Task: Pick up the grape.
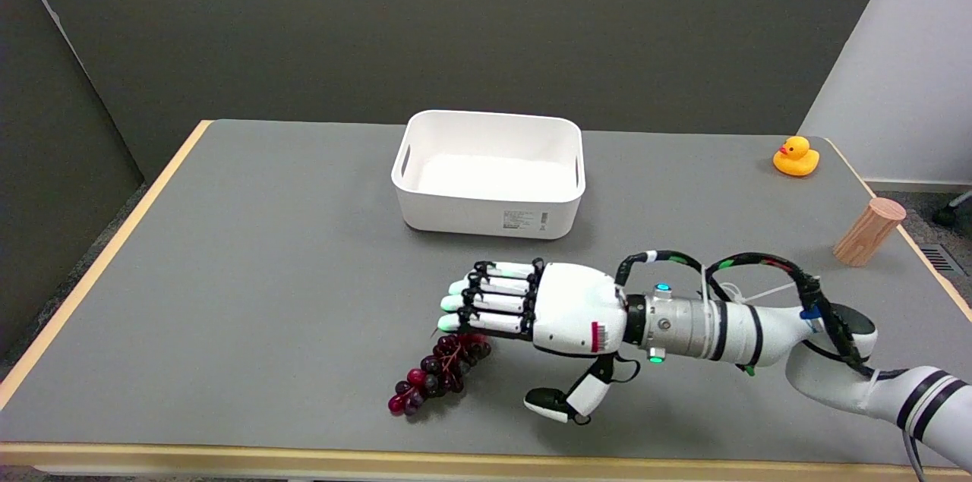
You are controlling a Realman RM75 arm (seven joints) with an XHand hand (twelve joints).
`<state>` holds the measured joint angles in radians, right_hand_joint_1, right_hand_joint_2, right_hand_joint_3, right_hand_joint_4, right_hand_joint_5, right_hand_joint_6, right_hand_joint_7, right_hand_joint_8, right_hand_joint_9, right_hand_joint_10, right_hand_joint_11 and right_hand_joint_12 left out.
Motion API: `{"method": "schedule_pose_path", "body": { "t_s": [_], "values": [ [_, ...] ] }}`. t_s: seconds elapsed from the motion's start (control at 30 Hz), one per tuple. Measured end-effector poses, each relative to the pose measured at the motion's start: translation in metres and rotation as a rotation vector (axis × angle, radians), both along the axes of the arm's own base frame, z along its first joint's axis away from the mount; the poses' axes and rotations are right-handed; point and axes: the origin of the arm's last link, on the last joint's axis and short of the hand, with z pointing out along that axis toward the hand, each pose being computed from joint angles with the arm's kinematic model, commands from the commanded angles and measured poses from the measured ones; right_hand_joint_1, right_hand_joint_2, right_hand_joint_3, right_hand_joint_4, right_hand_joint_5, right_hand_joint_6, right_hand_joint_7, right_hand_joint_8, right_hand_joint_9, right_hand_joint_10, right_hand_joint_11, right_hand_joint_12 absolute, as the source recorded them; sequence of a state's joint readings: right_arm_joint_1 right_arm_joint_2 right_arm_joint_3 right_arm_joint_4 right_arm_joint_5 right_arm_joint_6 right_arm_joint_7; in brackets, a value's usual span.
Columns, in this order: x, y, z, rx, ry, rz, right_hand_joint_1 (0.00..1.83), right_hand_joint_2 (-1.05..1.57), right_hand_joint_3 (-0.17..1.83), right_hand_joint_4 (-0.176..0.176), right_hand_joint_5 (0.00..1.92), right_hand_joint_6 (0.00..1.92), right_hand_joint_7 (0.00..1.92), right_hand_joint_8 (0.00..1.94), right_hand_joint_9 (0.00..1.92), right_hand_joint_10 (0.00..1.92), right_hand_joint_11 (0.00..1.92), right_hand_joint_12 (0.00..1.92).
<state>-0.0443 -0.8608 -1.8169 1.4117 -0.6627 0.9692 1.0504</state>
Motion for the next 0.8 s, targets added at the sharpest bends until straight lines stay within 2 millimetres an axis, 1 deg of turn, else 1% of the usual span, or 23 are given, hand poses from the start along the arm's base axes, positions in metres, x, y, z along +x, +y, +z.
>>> {"method": "schedule_pose_path", "body": {
  "t_s": [0.07, 0.13, 0.27, 0.37, 0.63, 0.8],
  "values": [
    [-0.002, -0.001, -0.003, -0.008, 0.022, 0.008, 0.63, 0.54, 0.99, -0.01, 0.05, 0.38, 0.07, 0.3, 0.03, 0.53, 0.03, 0.9],
    [-0.003, -0.002, -0.005, -0.012, 0.038, 0.018, 0.52, 0.53, 0.98, -0.002, 0.07, 0.33, 0.1, 0.25, 0.04, 0.52, 0.0, 0.99],
    [-0.004, -0.007, -0.011, -0.017, 0.065, 0.039, 0.53, 0.52, 0.97, 0.002, 0.07, 0.32, 0.11, 0.25, 0.05, 0.53, 0.0, 1.02],
    [-0.004, -0.012, -0.017, -0.017, 0.078, 0.051, 0.54, 0.53, 0.93, 0.0, 0.09, 0.3, 0.12, 0.23, 0.07, 0.51, 0.0, 1.06],
    [-0.005, -0.027, -0.033, -0.016, 0.089, 0.071, 0.54, 0.54, 0.94, 0.003, 0.1, 0.31, 0.13, 0.24, 0.08, 0.52, 0.0, 1.08],
    [-0.009, -0.037, -0.044, -0.019, 0.087, 0.065, 0.54, 0.53, 0.95, 0.005, 0.1, 0.33, 0.14, 0.24, 0.08, 0.54, 0.0, 1.1]
  ]
}}
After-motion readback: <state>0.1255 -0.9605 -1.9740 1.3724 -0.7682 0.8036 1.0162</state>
